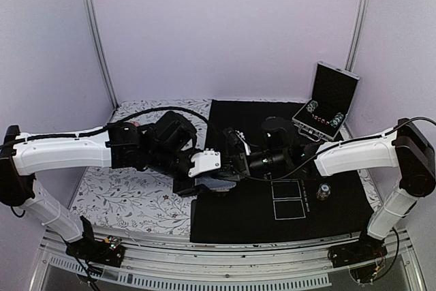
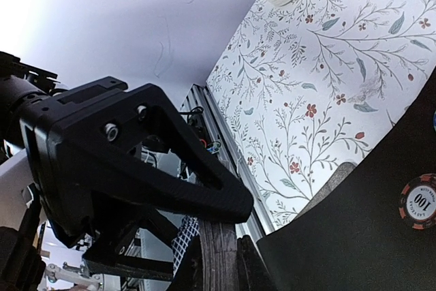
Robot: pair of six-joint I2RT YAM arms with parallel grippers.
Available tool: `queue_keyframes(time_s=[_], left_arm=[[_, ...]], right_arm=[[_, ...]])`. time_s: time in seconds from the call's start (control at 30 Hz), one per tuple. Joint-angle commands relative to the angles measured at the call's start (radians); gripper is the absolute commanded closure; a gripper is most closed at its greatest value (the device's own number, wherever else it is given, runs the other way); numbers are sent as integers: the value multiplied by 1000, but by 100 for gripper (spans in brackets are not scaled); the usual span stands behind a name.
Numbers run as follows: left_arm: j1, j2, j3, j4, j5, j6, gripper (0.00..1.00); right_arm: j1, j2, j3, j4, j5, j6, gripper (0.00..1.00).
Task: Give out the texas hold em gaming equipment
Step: Pick up the poker card from the face-down deck piles.
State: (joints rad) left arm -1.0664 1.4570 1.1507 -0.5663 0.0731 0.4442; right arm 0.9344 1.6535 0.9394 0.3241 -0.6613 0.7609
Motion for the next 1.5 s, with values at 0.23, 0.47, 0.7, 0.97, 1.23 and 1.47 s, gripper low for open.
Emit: queue_keyframes(time_s=[0.23, 0.47, 0.7, 0.97, 1.23, 1.47], left_arm=[[31, 31, -7, 19, -7, -9, 8], [47, 52, 2, 17, 13, -18, 5], [51, 48, 11, 17, 60, -11, 14], [53, 45, 14, 12, 93, -7, 36], [56, 27, 9, 13, 103, -7, 41], [56, 21, 3, 13, 110, -6, 43]], right_arm=[[10, -7, -18, 49, -42, 12, 98], [25, -11, -11, 49, -46, -6, 98], [27, -8, -12, 49, -41, -10, 98], [28, -10, -9, 47, -40, -15, 98], [27, -46, -25, -24, 34, -35, 82], [24, -88, -28, -108, 91, -59, 62]])
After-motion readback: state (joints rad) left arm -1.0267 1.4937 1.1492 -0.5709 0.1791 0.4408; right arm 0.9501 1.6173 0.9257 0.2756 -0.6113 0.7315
